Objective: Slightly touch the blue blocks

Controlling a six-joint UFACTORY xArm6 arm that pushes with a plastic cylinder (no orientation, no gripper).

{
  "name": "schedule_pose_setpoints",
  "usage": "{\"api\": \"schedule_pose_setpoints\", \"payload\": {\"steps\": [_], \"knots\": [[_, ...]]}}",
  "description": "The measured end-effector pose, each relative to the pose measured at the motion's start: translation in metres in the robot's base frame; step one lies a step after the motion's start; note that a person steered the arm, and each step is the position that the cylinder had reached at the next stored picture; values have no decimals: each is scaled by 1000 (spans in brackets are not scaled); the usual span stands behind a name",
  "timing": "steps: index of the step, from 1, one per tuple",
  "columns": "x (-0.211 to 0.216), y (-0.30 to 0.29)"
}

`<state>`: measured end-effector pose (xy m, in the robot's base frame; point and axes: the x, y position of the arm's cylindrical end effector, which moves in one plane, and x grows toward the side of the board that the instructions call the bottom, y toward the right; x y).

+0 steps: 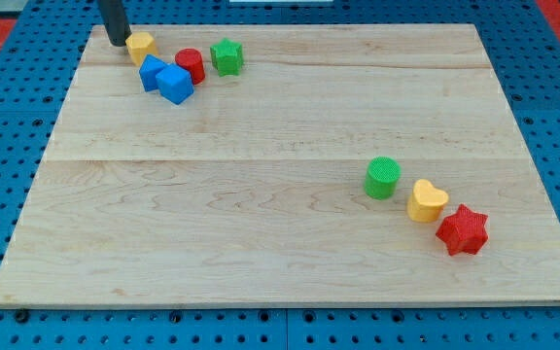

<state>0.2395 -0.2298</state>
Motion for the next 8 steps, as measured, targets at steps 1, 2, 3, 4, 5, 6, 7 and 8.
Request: {"api": "schedule_pose_setpoints", "payload": {"steps": [1,2,3,4,5,6,7,8], "knots": [[28,-4],[58,-7],[106,49],[112,70],[109,70],[107,70],[104,71],[102,71]]}}
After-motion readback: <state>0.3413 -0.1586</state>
